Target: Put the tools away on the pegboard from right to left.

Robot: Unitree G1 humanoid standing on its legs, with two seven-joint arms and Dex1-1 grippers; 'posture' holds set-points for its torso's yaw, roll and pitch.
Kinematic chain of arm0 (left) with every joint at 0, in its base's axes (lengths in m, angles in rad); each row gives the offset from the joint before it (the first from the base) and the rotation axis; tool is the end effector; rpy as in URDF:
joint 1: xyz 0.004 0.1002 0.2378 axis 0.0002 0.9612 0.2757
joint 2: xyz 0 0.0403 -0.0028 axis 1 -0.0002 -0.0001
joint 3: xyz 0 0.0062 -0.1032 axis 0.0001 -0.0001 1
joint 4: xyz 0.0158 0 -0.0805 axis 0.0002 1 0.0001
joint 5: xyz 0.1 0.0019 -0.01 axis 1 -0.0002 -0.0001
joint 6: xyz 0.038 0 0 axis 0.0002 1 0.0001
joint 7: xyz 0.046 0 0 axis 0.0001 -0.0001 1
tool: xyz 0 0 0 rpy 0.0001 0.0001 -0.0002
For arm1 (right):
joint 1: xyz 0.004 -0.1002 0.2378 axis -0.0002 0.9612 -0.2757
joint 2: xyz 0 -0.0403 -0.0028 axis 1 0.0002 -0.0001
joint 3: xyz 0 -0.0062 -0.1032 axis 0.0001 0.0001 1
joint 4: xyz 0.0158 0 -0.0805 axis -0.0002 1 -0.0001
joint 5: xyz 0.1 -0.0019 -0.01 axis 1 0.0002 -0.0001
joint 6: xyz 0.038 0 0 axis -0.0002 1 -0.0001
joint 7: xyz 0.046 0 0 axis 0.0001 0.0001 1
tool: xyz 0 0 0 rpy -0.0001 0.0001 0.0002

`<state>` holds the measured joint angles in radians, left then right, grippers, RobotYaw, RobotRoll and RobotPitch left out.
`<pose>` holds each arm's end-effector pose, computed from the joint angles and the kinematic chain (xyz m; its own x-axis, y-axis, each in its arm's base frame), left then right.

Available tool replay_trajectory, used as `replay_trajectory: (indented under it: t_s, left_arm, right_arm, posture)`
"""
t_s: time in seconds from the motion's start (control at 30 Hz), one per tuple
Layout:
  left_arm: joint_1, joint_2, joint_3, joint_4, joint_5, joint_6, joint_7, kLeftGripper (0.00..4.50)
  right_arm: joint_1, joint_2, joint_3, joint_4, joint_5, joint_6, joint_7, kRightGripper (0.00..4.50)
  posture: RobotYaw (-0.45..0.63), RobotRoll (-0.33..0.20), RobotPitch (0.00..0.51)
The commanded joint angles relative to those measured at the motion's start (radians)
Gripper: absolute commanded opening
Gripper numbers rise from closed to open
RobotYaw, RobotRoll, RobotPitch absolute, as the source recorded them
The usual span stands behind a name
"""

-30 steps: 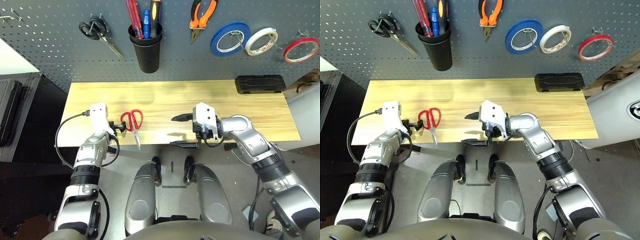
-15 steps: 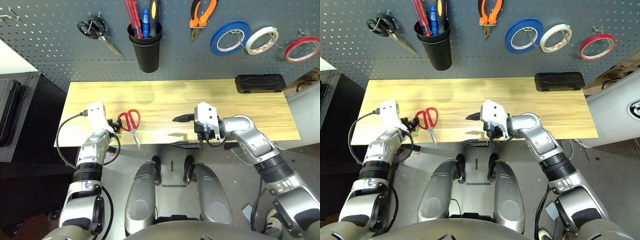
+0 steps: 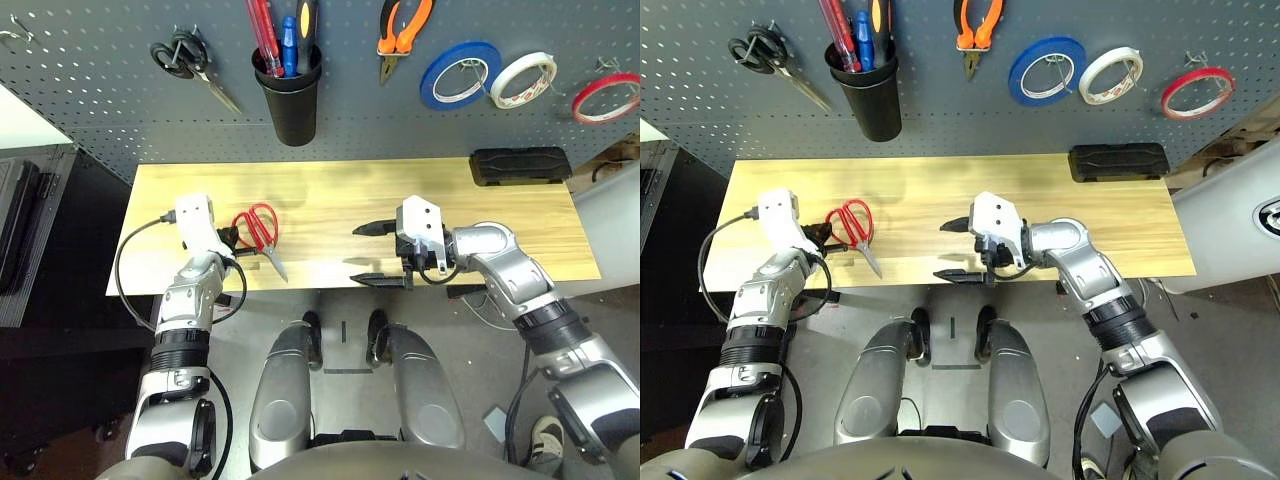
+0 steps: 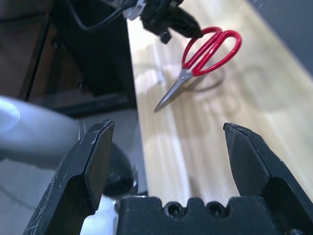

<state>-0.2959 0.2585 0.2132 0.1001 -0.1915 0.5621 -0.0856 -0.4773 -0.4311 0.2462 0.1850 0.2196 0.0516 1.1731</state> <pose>0.2536 0.2247 0.0809 0.9454 0.0642 -0.3195 -0.0747 0.9970 -0.0208 0.2851 -0.1687 0.1196 0.1796 0.9572 -0.2271 -0.9640 0.1252 -0.2347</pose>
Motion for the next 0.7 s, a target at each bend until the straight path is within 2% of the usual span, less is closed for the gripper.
replay_trajectory:
  t_s: [0.03, 0.4, 0.7]
  left_arm:
    - [0.047, 0.018, 0.025, -0.13, -0.015, 0.064, 0.004, 0.03]
    - [0.04, 0.084, 0.087, -0.407, -0.032, 0.194, 0.004, 0.03]
    - [0.026, 0.163, 0.134, -0.484, -0.049, 0.23, -0.023, 0.03]
  right_arm:
    - [0.006, 0.01, -0.054, 0.005, 0.072, -0.026, 0.031, 4.5]
    - [-0.07, -0.017, -0.251, -0.083, 0.279, 0.034, 0.03, 4.5]
    - [-0.125, -0.078, -0.334, -0.111, 0.368, 0.107, 0.048, 4.5]
  posture:
    - [0.02, 0.0, 0.28]
    - [0.06, 0.0, 0.237]
    - [0.07, 0.0, 0.214]
